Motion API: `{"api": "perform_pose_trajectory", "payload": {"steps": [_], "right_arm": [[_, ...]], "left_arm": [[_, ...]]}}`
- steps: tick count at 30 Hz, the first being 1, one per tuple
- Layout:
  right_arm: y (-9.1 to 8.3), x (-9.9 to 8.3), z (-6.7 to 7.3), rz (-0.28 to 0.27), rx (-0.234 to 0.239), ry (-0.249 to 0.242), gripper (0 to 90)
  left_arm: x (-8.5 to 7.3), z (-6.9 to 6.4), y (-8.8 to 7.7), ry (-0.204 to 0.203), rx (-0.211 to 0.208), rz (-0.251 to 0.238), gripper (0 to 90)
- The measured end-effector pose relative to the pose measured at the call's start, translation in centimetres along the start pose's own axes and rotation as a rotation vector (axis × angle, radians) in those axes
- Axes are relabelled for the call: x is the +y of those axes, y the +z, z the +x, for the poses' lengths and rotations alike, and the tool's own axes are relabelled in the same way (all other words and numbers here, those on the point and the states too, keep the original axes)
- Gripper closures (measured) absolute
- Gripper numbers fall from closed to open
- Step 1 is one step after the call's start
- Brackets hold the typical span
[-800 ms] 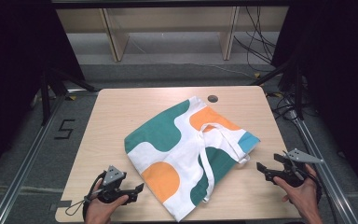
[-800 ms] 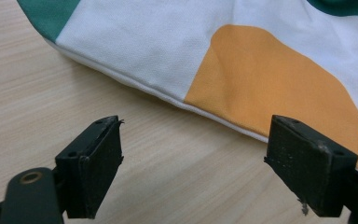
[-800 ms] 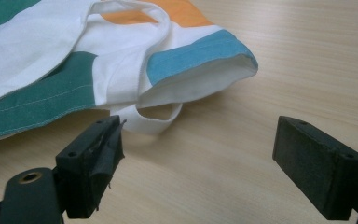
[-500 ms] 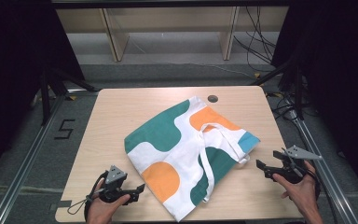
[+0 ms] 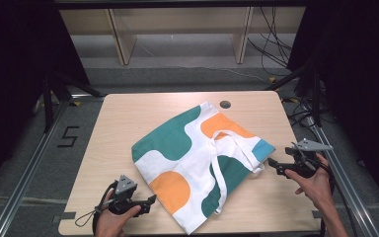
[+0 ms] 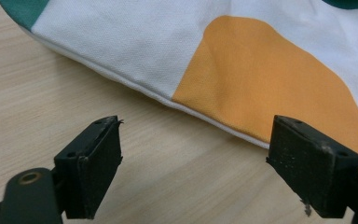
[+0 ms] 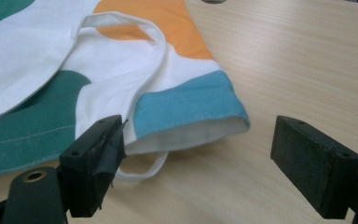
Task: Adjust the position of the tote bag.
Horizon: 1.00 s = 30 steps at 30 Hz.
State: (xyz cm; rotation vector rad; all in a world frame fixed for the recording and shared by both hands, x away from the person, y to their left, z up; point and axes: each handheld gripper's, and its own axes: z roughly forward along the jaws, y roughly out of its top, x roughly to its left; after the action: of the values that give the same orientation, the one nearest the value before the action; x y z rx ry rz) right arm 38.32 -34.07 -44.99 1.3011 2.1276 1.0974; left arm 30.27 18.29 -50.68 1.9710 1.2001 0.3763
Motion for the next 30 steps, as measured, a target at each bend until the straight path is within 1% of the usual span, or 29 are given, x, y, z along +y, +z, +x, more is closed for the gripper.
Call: {"api": "perform_pose_trajectory", "payload": {"steps": [1, 2, 3, 4, 5, 6, 7, 8, 9, 10, 12, 13, 14, 15, 16, 17, 18, 19, 20, 21, 22, 23, 24, 25, 26, 27, 28, 29, 30], "right_arm": [[0.5, 0.8, -0.6, 0.002, 0.001, -0.028, 18.4], [0.7, 1.1, -0.6, 0.011, 0.004, -0.006, 18.4], [0.7, 1.1, -0.6, 0.011, 0.004, -0.006, 18.4], [1.3, 1.8, -1.2, 0.019, -0.002, -0.012, 18.8], [1.5, 2.0, -1.4, 0.018, -0.003, -0.016, 19.5], [1.6, 2.3, -1.6, 0.029, 0.002, -0.002, 19.9], [1.6, 2.3, -1.6, 0.029, 0.002, -0.002, 19.9], [2.5, 2.7, -2.1, 0.068, 0.011, 0.027, 19.7], [2.5, 2.7, -2.1, 0.068, 0.011, 0.027, 19.7], [3.4, 2.9, -2.6, 0.081, 0.002, 0.028, 19.8], [4.4, 3.1, -3.0, 0.105, 0.006, 0.056, 19.8], [4.7, 3.1, -3.2, 0.128, -0.005, 0.072, 19.8], [5.5, 3.1, -3.3, 0.141, 0.004, 0.083, 20.1], [5.5, 3.1, -3.3, 0.141, 0.004, 0.083, 20.1], [6.3, 3.1, -3.8, 0.154, 0.015, 0.079, 21.6], [6.3, 3.1, -3.8, 0.154, 0.015, 0.079, 21.6], [7.2, 3.0, -4.3, 0.171, 0.065, 0.075, 23.1], [7.2, 3.0, -4.3, 0.171, 0.065, 0.075, 23.1], [7.7, 2.9, -4.3, 0.195, 0.014, 0.088, 27.4], [7.7, 2.9, -4.3, 0.195, 0.014, 0.088, 27.4], [7.7, 2.9, -4.0, 0.251, 0.049, 0.144, 31.7], [7.7, 2.9, -4.0, 0.251, 0.049, 0.144, 31.7], [7.8, 2.6, -3.9, 0.257, 0.078, 0.104, 44.5], [7.9, 2.6, -3.5, 0.273, 0.049, 0.108, 45.5], [7.9, 2.6, -3.3, 0.288, 0.058, 0.108, 47.2], [7.9, 2.6, -3.3, 0.288, 0.058, 0.108, 47.2], [8.1, 2.5, -3.2, 0.308, 0.081, 0.059, 53.9], [8.1, 2.5, -3.2, 0.308, 0.081, 0.059, 53.9], [7.9, 2.5, -3.0, 0.305, 0.103, 0.054, 64.4]], "left_arm": [[0.1, 0.0, 0.1, 0.008, -0.008, 0.016, 17.5], [0.0, 0.0, 0.3, 0.004, -0.013, 0.019, 18.1], [0.0, 0.0, 0.3, 0.004, -0.013, 0.019, 18.2], [0.1, 0.0, 0.6, -0.001, -0.019, 0.021, 18.5], [0.1, -0.1, 0.7, -0.018, -0.025, 0.016, 19.1], [0.2, -0.3, 0.9, -0.039, -0.027, 0.010, 19.9], [0.2, -0.3, 0.9, -0.039, -0.027, 0.010, 19.9], [0.4, -0.3, 1.1, -0.032, -0.043, 0.024, 20.4], [0.4, -0.3, 1.1, -0.032, -0.043, 0.024, 21.1], [0.6, -0.6, 1.5, -0.022, -0.049, 0.041, 21.2], [0.9, -1.0, 2.2, -0.039, -0.069, 0.032, 21.2], [1.0, -0.9, 2.5, -0.053, -0.084, 0.047, 18.6], [1.1, -0.8, 2.7, -0.054, -0.088, 0.051, 17.0], [1.1, -0.8, 2.7, -0.054, -0.088, 0.051, 17.7], [1.2, -0.8, 3.1, -0.060, -0.084, 0.050, 18.8], [1.4, -0.7, 3.2, -0.047, -0.076, 0.050, 18.8], [1.5, -0.6, 3.3, -0.051, -0.071, 0.061, 21.4], [1.5, -0.6, 3.3, -0.051, -0.071, 0.061, 22.3], [1.7, -0.6, 3.5, -0.054, -0.060, 0.061, 22.7], [1.7, -0.6, 3.5, -0.054, -0.060, 0.061, 23.0], [1.8, -0.7, 3.6, -0.045, -0.032, 0.059, 24.5], [1.8, -0.7, 3.6, -0.045, -0.032, 0.059, 26.6], [1.9, -0.6, 3.6, -0.037, -0.016, 0.061, 30.3], [2.0, -0.5, 3.7, -0.041, -0.017, 0.053, 33.4], [2.0, -0.3, 3.7, -0.037, -0.015, 0.054, 36.6], [2.0, -0.3, 3.7, -0.037, -0.015, 0.054, 41.4], [2.2, -0.2, 3.9, -0.046, -0.008, 0.034, 46.7], [2.2, 0.0, 4.0, -0.050, -0.009, 0.033, 46.7], [2.4, 0.4, 4.3, -0.055, -0.003, 0.023, 55.1]]}}
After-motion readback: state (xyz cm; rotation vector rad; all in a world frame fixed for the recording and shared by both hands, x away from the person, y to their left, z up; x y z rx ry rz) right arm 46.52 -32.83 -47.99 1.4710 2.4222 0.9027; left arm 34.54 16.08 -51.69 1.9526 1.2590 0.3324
